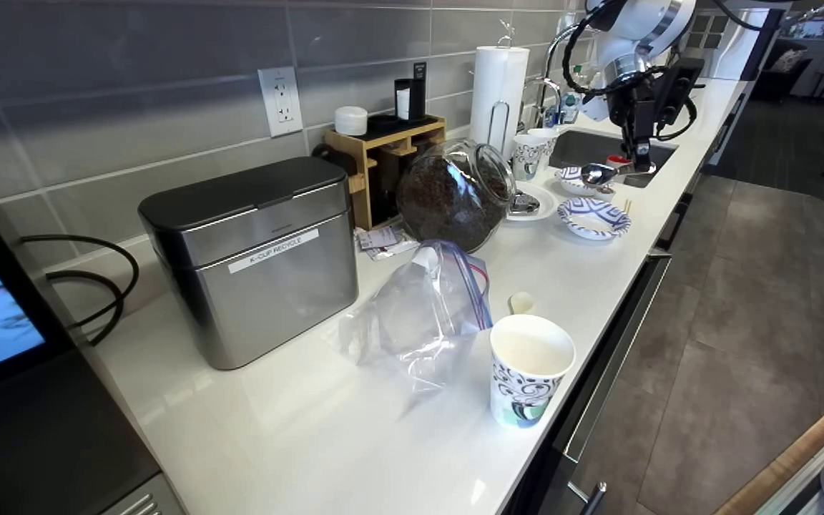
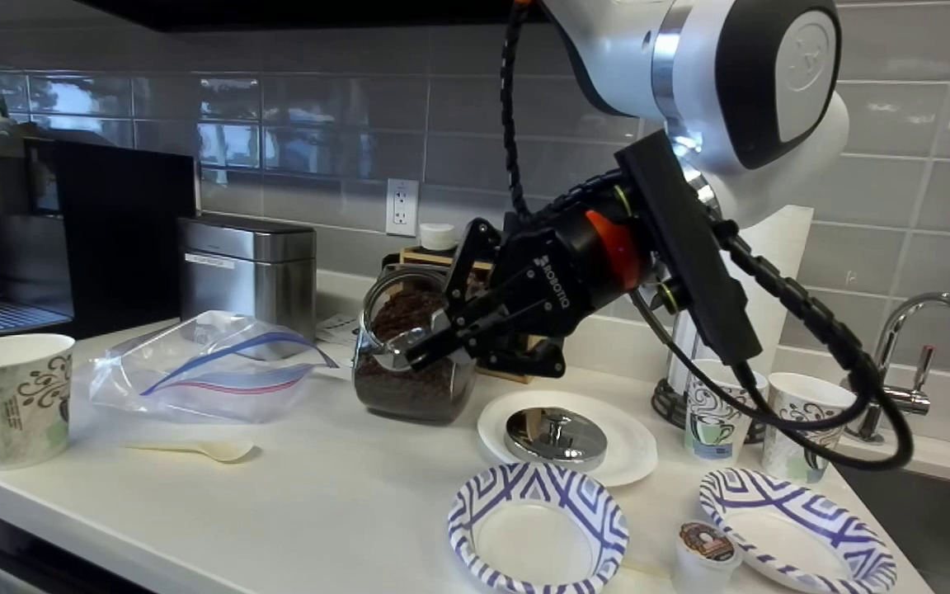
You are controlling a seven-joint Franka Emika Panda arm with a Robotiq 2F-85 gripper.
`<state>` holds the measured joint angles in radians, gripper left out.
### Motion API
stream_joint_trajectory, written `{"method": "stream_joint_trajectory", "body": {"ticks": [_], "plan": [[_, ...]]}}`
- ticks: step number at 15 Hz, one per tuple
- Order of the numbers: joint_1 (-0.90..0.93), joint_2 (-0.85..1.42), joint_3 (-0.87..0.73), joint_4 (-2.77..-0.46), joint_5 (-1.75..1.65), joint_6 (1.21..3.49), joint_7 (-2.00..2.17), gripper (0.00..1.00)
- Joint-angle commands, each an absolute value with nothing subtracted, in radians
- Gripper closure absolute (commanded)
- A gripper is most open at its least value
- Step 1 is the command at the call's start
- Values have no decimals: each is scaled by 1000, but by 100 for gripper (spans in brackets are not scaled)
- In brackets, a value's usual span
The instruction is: Use the spoon to put some of the contents of the jar in the plate
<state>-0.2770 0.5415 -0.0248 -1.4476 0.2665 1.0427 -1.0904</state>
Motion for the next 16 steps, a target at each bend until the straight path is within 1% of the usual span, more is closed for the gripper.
{"method": "stream_joint_trajectory", "body": {"ticks": [1,7,16], "plan": [[-281,539,-43,-1437,153,1100,-1160,99],[-301,516,-73,-1473,12,1284,-1249,99],[-269,445,-83,-1547,-64,1544,-1201,99]]}}
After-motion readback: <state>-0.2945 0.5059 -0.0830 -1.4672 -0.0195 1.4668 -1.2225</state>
